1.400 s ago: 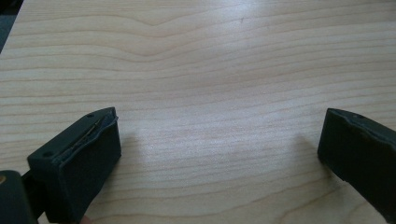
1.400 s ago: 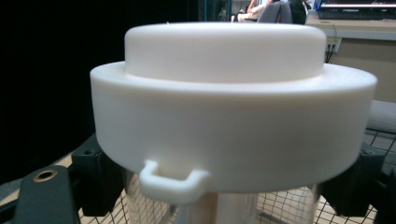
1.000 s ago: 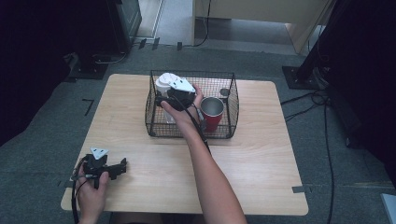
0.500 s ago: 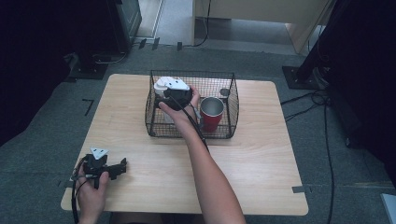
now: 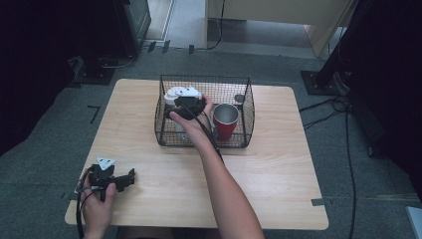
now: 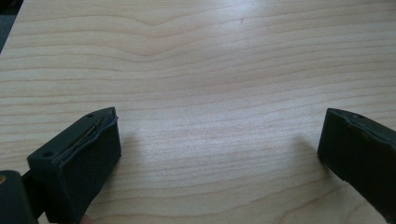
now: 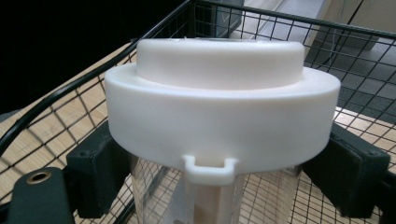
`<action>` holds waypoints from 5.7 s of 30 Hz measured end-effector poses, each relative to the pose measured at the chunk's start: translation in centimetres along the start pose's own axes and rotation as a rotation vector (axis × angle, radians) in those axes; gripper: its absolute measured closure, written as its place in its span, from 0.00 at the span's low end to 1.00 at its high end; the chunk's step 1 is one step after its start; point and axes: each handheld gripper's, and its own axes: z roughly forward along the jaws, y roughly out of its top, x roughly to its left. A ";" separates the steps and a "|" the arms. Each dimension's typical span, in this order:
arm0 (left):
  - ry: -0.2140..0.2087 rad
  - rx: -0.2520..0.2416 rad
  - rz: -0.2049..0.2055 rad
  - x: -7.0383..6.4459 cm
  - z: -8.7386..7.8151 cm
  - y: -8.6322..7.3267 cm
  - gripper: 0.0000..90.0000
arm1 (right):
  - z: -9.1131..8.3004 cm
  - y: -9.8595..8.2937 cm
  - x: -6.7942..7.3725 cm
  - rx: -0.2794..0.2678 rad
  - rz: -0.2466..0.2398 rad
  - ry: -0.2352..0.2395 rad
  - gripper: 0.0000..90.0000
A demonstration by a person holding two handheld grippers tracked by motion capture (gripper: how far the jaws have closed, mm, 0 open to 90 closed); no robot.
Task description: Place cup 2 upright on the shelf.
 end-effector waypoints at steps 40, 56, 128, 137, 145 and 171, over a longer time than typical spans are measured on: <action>0.000 -0.001 0.001 0.0 0.0 0.0 0.00 | -5.7 -6.3 -0.9 -0.186 -0.005 -0.035 0.18; -0.001 -0.001 0.001 0.0 0.0 0.0 0.00 | -7.1 -6.7 -0.4 -0.137 -0.084 -0.017 0.00; -0.001 0.001 0.004 0.0 0.0 0.0 0.00 | -20.3 -19.4 -14.8 -0.091 0.101 -0.278 0.00; -0.002 0.001 0.006 0.0 0.0 0.0 0.00 | -21.9 -21.5 -17.5 -0.062 0.148 -0.336 0.00; -0.008 0.000 0.010 -0.2 0.0 0.0 0.00 | -23.5 -23.2 -19.5 -0.036 0.182 -0.371 0.00; -0.008 0.000 0.010 -0.2 0.0 -0.1 0.00 | -26.4 -26.7 -23.7 0.177 0.241 -0.415 0.00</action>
